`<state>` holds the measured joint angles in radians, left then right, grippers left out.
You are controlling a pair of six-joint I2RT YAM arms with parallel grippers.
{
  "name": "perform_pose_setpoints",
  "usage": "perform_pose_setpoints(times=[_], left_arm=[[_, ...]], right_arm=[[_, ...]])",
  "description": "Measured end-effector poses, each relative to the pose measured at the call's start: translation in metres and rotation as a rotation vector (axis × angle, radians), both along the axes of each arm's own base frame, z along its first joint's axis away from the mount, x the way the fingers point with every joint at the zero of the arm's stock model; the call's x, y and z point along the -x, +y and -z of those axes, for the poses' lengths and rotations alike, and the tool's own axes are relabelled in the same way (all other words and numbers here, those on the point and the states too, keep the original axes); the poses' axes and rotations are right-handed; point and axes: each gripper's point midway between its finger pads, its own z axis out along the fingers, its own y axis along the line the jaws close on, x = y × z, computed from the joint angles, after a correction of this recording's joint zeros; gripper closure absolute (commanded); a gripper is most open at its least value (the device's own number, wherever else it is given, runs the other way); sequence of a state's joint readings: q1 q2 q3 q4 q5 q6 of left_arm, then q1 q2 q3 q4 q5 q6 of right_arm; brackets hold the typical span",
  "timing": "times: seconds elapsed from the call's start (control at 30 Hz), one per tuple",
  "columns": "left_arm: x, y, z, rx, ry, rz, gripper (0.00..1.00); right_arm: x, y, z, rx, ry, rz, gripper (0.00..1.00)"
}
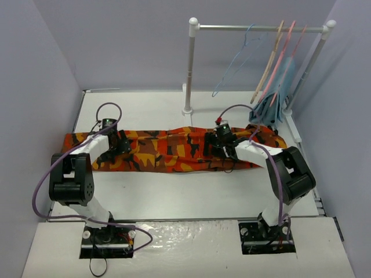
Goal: Place the trousers on the hanger
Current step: Fold the trousers
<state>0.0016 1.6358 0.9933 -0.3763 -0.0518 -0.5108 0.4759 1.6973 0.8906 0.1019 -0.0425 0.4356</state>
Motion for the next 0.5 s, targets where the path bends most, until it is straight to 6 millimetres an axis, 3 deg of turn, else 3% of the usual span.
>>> perform_pose_setpoints(times=[0.17,0.5], left_arm=[[0.01,-0.038,0.013,0.04,0.022,0.038,0.22],[0.019,-0.077,0.01,0.082,-0.009,0.071,0.22]], right_arm=[[0.005,-0.061,-0.001,-0.05,0.027,0.207,0.19],[0.046,-0.12,0.001,-0.014,0.162,0.399,0.19]])
